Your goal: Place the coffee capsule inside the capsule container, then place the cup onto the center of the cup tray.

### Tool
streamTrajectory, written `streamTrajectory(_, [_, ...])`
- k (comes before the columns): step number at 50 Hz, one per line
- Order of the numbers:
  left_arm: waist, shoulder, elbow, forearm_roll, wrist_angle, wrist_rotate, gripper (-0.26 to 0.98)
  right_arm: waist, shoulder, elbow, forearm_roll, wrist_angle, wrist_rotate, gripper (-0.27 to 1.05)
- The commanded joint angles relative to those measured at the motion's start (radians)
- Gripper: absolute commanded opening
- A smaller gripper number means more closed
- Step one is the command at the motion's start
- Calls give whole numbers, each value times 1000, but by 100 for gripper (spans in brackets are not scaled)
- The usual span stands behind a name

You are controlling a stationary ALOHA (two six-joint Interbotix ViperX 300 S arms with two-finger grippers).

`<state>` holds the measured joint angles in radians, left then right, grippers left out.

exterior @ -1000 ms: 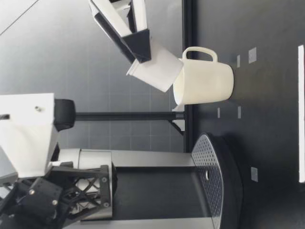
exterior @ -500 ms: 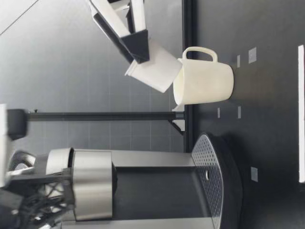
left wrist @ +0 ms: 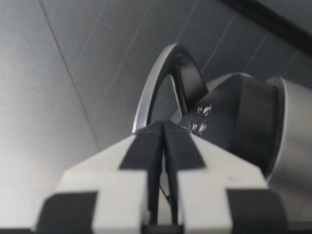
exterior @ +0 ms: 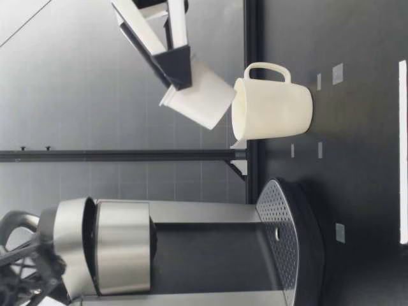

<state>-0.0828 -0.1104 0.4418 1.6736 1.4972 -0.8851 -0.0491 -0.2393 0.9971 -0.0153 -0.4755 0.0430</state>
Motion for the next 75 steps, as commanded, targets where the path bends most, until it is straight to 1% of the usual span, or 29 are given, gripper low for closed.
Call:
streamTrajectory(1, [43,-66,8,3,-44,-60,8,-6,-14,-29,0,-11,11,52])
streamTrajectory(15, [115,-210,81,0,-207,-267,8,-6,-23,-58,0,-23,26,52])
streamTrajectory(21, [158,-275,120,0,-293,-337,8,-8,-34,-75,0,-37,18,52])
streamTrajectory(28, [206,-334,153,0,-365,-374,8,-6,-48,-91,-2,-48,17,52])
streamTrajectory(35, [252,-382,183,2,-400,-402,8,-8,-58,-104,-2,-74,15,52])
streamTrajectory(41, [298,-413,204,2,-449,-417,8,-8,-64,-117,-2,-91,14,52])
streamTrajectory(49, [345,-442,224,3,-505,-446,8,-18,-77,-140,-3,-92,12,52])
streamTrajectory(54, [362,-454,229,3,-518,-451,8,-44,-87,-158,-3,-92,11,52])
streamTrajectory(60, [365,-471,238,5,-541,-451,8,-91,-98,-190,-5,-94,6,52])
streamTrajectory(67, [365,-503,239,9,-649,-503,8,-156,-100,-250,-5,-71,-41,52])
streamTrajectory(75, [365,-552,245,66,-765,-617,8,-216,-83,-345,-5,32,-101,52])
